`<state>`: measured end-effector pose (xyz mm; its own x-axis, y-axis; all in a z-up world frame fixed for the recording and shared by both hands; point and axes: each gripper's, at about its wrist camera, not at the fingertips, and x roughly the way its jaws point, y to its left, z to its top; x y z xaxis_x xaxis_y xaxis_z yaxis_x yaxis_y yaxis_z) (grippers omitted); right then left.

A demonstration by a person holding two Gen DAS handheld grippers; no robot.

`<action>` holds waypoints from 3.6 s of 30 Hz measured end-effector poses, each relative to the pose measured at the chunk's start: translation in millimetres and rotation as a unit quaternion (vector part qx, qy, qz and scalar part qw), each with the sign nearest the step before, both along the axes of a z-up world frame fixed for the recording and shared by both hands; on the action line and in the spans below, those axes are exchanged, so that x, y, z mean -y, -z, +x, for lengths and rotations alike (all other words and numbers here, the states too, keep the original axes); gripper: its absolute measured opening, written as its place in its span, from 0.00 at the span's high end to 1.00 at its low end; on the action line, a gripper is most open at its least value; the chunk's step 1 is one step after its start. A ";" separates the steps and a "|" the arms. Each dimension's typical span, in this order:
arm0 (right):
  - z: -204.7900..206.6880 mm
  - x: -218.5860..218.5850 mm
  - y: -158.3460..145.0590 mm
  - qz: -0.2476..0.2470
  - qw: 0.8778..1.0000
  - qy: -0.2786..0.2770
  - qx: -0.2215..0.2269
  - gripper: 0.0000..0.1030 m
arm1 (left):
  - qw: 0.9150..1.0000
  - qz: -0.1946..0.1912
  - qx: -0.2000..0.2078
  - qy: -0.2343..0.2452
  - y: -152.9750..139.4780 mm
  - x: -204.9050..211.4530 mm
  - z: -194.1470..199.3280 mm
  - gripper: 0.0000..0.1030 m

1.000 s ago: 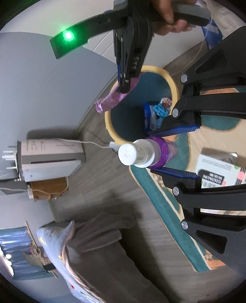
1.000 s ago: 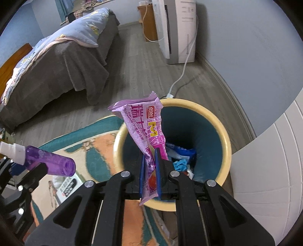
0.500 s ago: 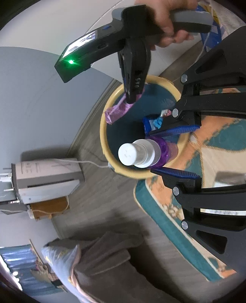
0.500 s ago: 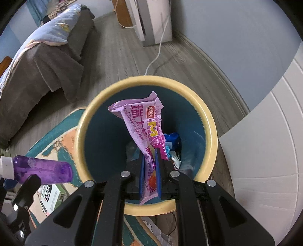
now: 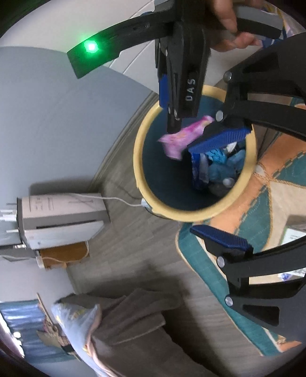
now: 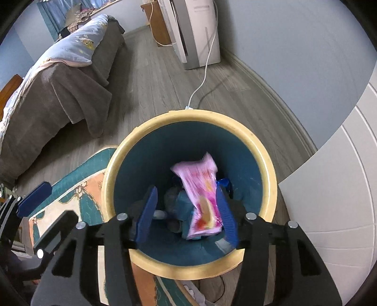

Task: Collect trash
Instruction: 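Carry the bottle and pink wrapper over the wastebasket and open both tools, then move both tools back toward the medicine box and tissue on the cushion, then grasp the white tissue with the left tool while the right tool grasps the COLTALIN box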

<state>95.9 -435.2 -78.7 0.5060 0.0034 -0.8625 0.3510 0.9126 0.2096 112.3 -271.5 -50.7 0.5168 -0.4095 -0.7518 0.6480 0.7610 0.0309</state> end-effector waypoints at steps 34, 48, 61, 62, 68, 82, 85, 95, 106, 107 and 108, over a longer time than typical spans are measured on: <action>-37.7 -203.5 -46.6 -0.061 0.986 -0.154 0.007 0.09 | 0.957 0.057 -0.003 -0.284 -20.3 -262.8 -63.7 0.05; -26.1 -232.6 -7.1 -0.073 0.982 -0.167 -0.040 0.09 | 0.957 0.037 -0.028 -0.288 -7.9 -293.7 -52.6 0.05; 3.7 -261.9 35.1 -0.030 0.984 -0.145 -0.094 0.09 | 0.954 0.040 -0.048 -0.293 -2.3 -314.0 -43.0 0.05; 7.0 -264.8 37.6 -0.029 0.984 -0.147 -0.096 0.09 | 0.956 0.039 -0.045 -0.289 -2.7 -314.6 -43.1 0.05; 24.5 -276.0 58.4 0.006 0.984 -0.127 -0.122 0.09 | 0.962 0.046 -0.034 -0.267 -0.9 -315.1 -39.5 0.05; 25.9 -284.1 75.6 -0.024 0.984 -0.098 -0.149 0.24 | 0.964 0.030 -0.065 -0.258 9.4 -321.9 -32.5 0.05; 17.2 -271.3 63.3 -0.008 0.986 -0.095 -0.140 0.26 | 0.963 0.031 -0.070 -0.257 15.9 -318.1 -31.0 0.05; 16.1 -234.3 34.7 -0.027 0.988 -0.117 -0.099 0.26 | 0.969 0.039 -0.065 -0.236 47.1 -277.6 -18.3 0.05; 32.7 -221.5 30.6 -0.063 0.982 -0.152 -0.089 0.26 | 0.971 0.046 -0.083 -0.219 94.6 -235.6 -5.0 0.08; 32.9 -221.1 29.9 -0.064 0.982 -0.154 -0.088 0.26 | 0.972 0.046 -0.081 -0.217 96.2 -233.0 -4.6 0.08; 33.2 -220.5 29.6 -0.063 0.982 -0.156 -0.088 0.26 | 0.973 0.043 -0.081 -0.213 98.2 -229.3 -3.7 0.08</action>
<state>129.1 -214.7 -108.3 0.3410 0.0218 -0.9398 0.0708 0.9963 0.0488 108.7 -42.3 -149.0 0.4973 -0.1153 -0.8599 0.2754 0.9609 0.0304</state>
